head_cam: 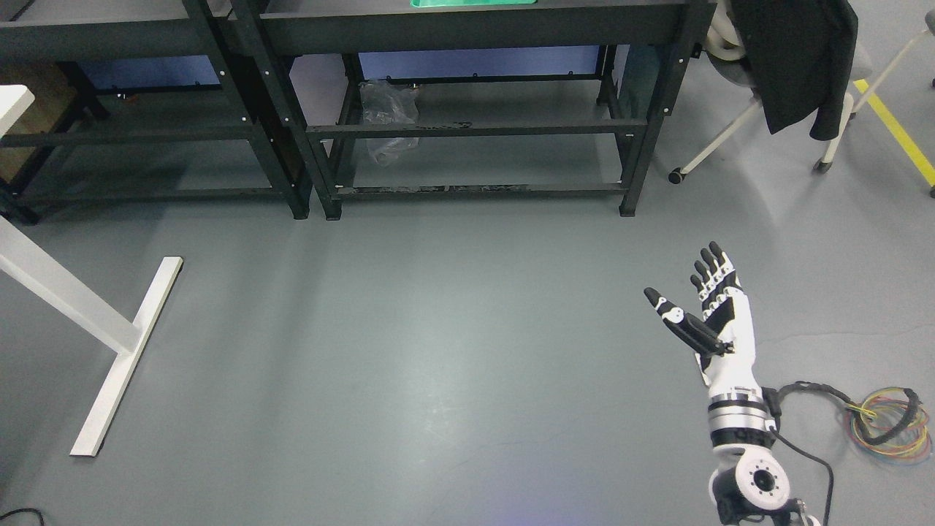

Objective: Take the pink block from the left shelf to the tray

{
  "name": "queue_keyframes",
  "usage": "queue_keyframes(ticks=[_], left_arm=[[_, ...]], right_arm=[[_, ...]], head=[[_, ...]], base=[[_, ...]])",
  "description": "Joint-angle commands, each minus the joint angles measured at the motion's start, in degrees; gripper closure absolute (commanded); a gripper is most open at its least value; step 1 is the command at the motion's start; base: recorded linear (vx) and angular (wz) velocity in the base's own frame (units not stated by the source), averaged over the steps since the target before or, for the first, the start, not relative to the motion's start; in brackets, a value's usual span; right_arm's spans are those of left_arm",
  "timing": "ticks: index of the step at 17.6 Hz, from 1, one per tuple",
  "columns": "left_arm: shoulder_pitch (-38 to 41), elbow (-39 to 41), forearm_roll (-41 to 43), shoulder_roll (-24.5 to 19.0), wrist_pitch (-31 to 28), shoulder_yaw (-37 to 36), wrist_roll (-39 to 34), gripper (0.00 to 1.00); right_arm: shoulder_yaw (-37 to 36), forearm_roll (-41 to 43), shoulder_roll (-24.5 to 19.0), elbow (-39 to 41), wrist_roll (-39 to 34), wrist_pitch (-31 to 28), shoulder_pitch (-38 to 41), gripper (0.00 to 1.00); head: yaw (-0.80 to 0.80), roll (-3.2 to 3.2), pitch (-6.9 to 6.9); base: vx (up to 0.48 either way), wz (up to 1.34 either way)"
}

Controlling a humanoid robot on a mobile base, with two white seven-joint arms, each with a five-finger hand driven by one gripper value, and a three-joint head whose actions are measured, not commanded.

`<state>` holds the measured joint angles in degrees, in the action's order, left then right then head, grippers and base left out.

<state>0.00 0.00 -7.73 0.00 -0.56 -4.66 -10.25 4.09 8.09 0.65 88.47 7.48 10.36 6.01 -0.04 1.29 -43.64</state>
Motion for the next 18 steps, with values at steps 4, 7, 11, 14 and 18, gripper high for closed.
queue_keyframes(ticks=[4,7,11,14,18], left_arm=[[-1.67,1.00,0.00,-1.00,0.03,0.00,-0.04,0.00],[-1.67,1.00,0.00,-1.00,0.03,0.00,-0.04,0.00],[-1.67,1.00,0.00,-1.00,0.03,0.00,-0.04,0.00],[-1.67,1.00,0.00,-1.00,0.03,0.00,-0.04,0.00],[-1.67,1.00,0.00,-1.00,0.03,0.00,-0.04,0.00]], right_arm=[[0.22,0.00,1.28,0.03,0.00,0.01,0.15,0.00],[0.22,0.00,1.46,0.03,-0.01,0.01,0.15,0.00],[0.13,0.00,1.37,0.03,0.26,0.18,0.15,0.00],[-0.04,0.00,1.37,0.12,0.17,0.45,0.15,0.00],[0.30,-0.09,1.89,0.03,-0.44,-0.60,-0.20,0.00]], head=[[0.00,0.00,0.00],[0.00,0.00,0.00],[0.00,0.00,0.00],[0.00,0.00,0.00],[0.00,0.00,0.00]], base=[[0.000,0.00],[0.000,0.00],[-0.005,0.00],[0.010,0.00],[0.049,0.01]])
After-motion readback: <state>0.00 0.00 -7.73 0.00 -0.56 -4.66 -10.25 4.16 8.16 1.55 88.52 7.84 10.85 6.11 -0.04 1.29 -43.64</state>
